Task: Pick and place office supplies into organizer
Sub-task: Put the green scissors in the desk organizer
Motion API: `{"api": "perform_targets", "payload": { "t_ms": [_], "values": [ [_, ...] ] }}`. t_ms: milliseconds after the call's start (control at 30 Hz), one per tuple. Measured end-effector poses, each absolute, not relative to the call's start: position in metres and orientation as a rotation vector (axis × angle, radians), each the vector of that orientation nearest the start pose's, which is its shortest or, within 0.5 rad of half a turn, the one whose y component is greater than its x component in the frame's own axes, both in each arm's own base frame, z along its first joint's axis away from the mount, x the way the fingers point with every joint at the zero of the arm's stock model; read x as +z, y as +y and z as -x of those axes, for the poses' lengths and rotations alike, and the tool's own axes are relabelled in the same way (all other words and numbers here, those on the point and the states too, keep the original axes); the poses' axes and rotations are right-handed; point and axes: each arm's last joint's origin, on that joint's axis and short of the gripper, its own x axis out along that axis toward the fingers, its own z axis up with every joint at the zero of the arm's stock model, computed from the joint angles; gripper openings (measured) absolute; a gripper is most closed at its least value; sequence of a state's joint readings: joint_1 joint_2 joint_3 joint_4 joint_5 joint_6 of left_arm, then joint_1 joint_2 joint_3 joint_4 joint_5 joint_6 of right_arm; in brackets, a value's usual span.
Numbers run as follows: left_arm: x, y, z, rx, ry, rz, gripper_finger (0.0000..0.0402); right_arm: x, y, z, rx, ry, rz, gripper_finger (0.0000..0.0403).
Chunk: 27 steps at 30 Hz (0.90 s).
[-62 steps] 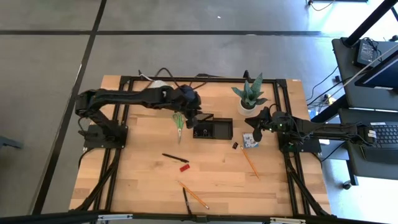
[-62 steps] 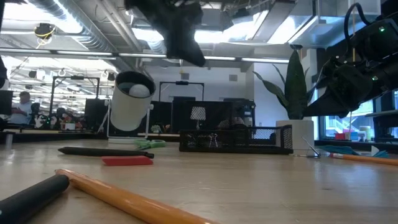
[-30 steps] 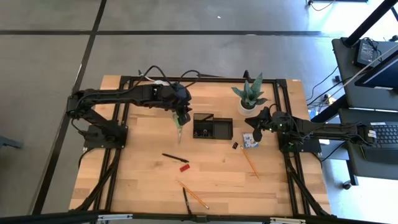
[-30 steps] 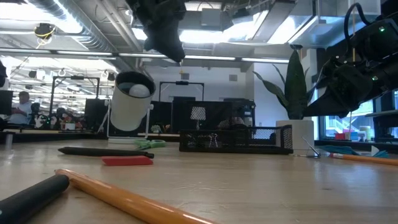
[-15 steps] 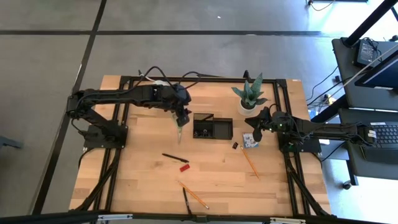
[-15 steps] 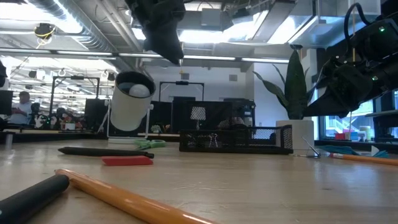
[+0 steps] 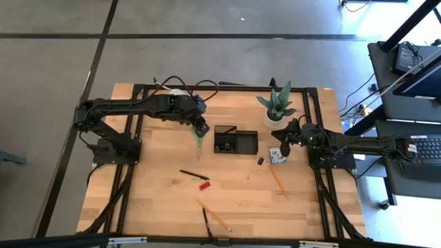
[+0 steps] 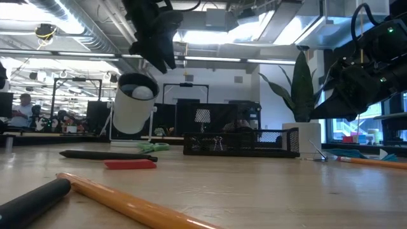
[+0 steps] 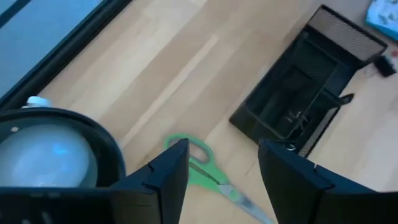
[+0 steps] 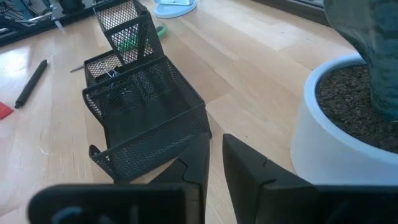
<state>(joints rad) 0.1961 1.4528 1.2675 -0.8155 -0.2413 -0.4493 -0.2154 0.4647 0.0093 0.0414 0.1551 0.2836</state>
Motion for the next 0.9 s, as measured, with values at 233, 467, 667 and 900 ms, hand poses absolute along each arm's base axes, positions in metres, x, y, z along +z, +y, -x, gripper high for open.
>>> {"api": "perform_targets", "payload": {
  "t_ms": [233,467,667,900],
  "values": [
    [0.2990,0.0600,-0.2867,0.670,0.858,0.501,0.0182,0.1292,-0.0298,-0.1149,-0.422,0.361,-0.289,0.0051],
    [0.2969,0.0600,-0.2877,0.768,0.802,0.687,0.0182,0.1292,-0.0298,-0.1149,-0.422,0.361,-0.288,0.0051],
    [0.2973,0.0601,-0.2881,0.747,0.810,0.650,0.0182,0.1292,-0.0298,-0.1149,-0.423,0.362,-0.290,0.0051],
    [0.2973,0.0601,-0.2881,0.711,0.836,0.578,0.0182,0.1292,-0.0298,-0.1149,-0.423,0.361,-0.291,0.0051]
  ]
}}
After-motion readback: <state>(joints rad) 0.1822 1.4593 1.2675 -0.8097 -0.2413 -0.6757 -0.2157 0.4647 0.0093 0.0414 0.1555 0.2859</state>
